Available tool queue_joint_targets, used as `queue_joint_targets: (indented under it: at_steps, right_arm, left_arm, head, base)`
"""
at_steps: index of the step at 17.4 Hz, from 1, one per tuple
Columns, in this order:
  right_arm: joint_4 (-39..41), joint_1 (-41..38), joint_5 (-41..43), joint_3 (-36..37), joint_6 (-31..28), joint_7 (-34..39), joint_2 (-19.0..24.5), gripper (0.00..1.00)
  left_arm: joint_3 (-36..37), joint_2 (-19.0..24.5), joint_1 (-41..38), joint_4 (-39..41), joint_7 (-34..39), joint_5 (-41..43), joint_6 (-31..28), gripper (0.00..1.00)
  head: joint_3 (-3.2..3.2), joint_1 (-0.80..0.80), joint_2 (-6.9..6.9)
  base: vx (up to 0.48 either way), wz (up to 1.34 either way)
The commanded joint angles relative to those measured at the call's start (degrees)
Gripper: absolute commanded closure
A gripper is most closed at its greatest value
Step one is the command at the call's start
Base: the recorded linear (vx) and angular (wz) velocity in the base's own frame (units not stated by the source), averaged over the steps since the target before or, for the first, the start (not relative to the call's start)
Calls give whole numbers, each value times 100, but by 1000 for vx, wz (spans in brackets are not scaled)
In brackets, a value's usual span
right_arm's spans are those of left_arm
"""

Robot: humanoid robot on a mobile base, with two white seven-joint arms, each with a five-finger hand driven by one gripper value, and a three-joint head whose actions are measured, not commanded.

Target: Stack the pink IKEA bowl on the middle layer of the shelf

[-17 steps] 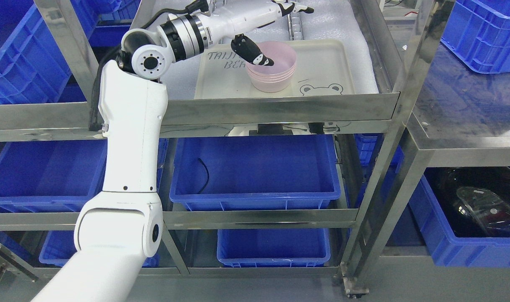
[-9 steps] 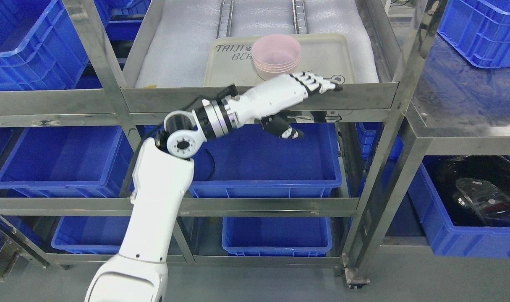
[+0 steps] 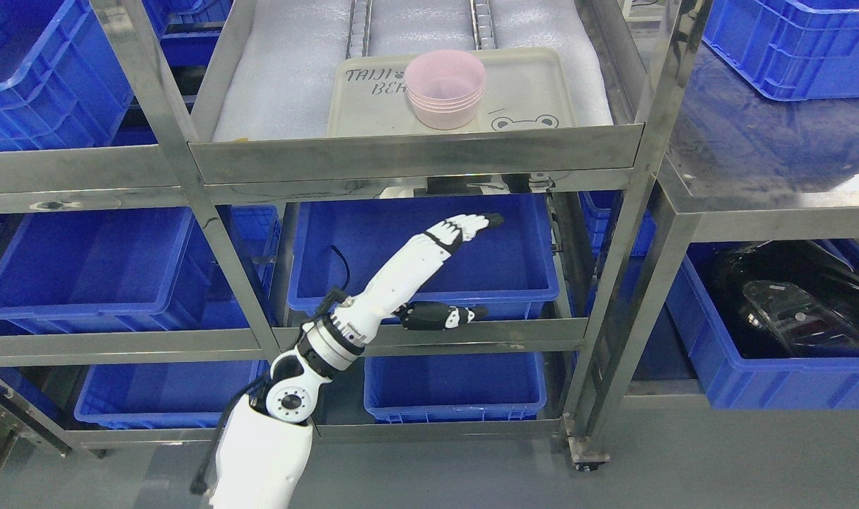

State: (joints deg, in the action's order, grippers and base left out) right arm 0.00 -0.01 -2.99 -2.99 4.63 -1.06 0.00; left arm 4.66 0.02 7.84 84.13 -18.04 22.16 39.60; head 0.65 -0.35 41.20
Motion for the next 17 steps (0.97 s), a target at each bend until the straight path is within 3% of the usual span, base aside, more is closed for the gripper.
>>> queue_joint_targets:
  at_steps: [1,3,6,9,11,17]
  right_arm:
    - [100,-25,0,0,3,0,-100,0]
    - [100,-25,0,0,3,0,-100,0]
    - [100,-25,0,0,3,0,-100,0]
    - [100,-25,0,0,3,0,-100,0]
    - [100,-25,0,0,3,0,-100,0]
    - [100,-16,0,0,3,0,-100,0]
  left_arm:
    - [-668,98,-871,745,380,-1379,-1198,2]
    - [-922,98,-969,789,704,-1573,-1620,2]
    - [-1169,98,-951,833,863,-1750,-1640,2]
    - [-1161,98,-969,833,1636,-1837,-1710,3]
    - [-934,98,-978,833,1620,-2214,-1780,5]
    - [-599,98,-1048,833,1602,-2251,-1939,4]
  head:
    - [0,0,0]
    - [0,0,0]
    - [0,0,0]
    - [0,0,0]
    - [0,0,0]
    - [0,0,0]
  base:
    - [0,0]
    - [0,0]
    - [0,0]
    - [0,0]
    - [0,0]
    - [0,0]
